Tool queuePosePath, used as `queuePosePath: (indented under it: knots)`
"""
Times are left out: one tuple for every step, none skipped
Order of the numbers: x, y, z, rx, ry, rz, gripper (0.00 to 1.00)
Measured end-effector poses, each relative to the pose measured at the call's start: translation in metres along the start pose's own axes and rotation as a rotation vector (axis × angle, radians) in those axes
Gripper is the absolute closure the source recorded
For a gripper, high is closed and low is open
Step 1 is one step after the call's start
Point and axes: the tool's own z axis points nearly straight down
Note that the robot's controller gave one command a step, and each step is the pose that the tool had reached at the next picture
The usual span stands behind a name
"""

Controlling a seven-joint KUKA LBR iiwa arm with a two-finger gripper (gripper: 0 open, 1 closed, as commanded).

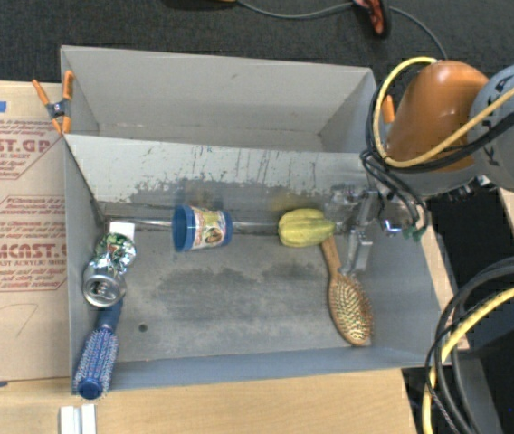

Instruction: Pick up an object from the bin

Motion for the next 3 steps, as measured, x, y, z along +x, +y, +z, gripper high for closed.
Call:
queuePosePath:
  knots:
    - [-0.002,0.001,-0.005,0.001,-0.008,-0.001,0.00]
    - [-0.016,0.028,0.078,0.006,-0.023,0.166,0.00]
    - [-0.007,0.029,0.027,0.000,-0.020,0.243,0.00]
